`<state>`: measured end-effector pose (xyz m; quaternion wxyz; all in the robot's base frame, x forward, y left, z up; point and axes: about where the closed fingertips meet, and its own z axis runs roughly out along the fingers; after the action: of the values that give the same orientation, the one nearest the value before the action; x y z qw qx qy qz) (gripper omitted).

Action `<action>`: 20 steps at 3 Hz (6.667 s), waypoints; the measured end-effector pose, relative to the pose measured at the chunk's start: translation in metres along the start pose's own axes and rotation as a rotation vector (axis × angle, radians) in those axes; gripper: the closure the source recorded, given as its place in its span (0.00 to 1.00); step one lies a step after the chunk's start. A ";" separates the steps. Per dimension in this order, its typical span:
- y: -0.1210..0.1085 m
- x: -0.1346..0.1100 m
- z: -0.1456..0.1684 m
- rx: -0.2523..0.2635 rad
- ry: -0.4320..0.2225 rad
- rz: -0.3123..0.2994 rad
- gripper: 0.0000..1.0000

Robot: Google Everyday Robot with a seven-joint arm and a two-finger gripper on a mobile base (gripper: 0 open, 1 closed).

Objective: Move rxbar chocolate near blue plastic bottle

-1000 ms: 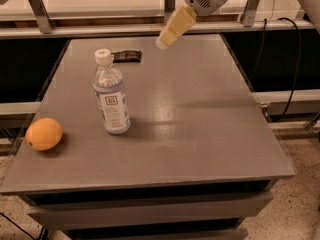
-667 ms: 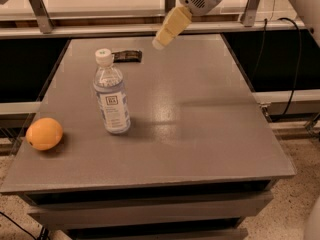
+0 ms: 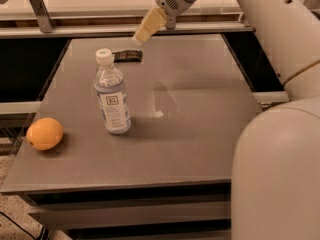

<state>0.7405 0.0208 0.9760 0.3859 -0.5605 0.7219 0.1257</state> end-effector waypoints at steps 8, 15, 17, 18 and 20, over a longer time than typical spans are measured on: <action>0.004 0.030 0.138 -0.111 0.032 -0.035 0.00; 0.003 0.045 0.159 -0.150 0.048 -0.008 1.00; -0.017 0.039 0.100 -0.102 -0.027 0.007 1.00; -0.016 0.040 0.059 -0.091 -0.068 -0.005 1.00; 0.014 0.056 0.005 -0.096 -0.105 -0.026 1.00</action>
Offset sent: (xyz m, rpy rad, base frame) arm 0.0640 0.0358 -0.0450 0.1228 0.0803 -0.0537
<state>0.7254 -0.0112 0.9301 0.3976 -0.5804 0.6863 0.1845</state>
